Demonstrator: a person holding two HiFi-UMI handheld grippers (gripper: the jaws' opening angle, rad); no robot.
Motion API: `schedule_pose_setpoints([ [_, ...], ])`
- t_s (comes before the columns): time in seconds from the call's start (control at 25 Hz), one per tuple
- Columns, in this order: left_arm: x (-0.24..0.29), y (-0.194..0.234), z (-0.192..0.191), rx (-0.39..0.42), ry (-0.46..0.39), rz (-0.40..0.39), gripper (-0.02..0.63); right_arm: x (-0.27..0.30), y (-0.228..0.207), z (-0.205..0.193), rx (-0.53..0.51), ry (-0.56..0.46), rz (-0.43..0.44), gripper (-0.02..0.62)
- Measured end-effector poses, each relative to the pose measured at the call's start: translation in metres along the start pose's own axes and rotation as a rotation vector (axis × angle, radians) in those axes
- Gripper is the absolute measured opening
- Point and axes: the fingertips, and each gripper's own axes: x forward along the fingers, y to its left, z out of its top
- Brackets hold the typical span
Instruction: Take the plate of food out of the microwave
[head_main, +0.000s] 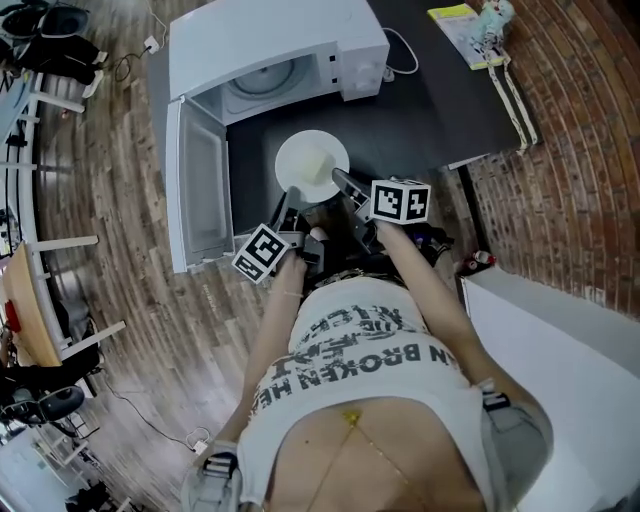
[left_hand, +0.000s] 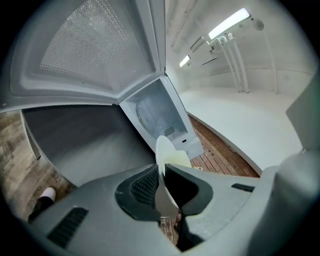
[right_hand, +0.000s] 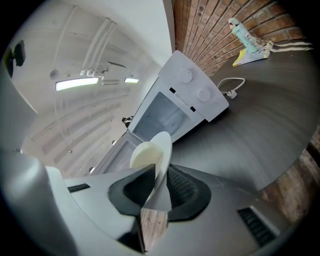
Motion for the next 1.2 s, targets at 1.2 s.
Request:
schedule_pose_setpoints([
  [1.2, -0.075, -0.031, -0.1, -0.022, -0.168, 0.094, 0.038, -0.092, -0.003, -0.051, -0.041, 0.151, 0.12, 0.069],
])
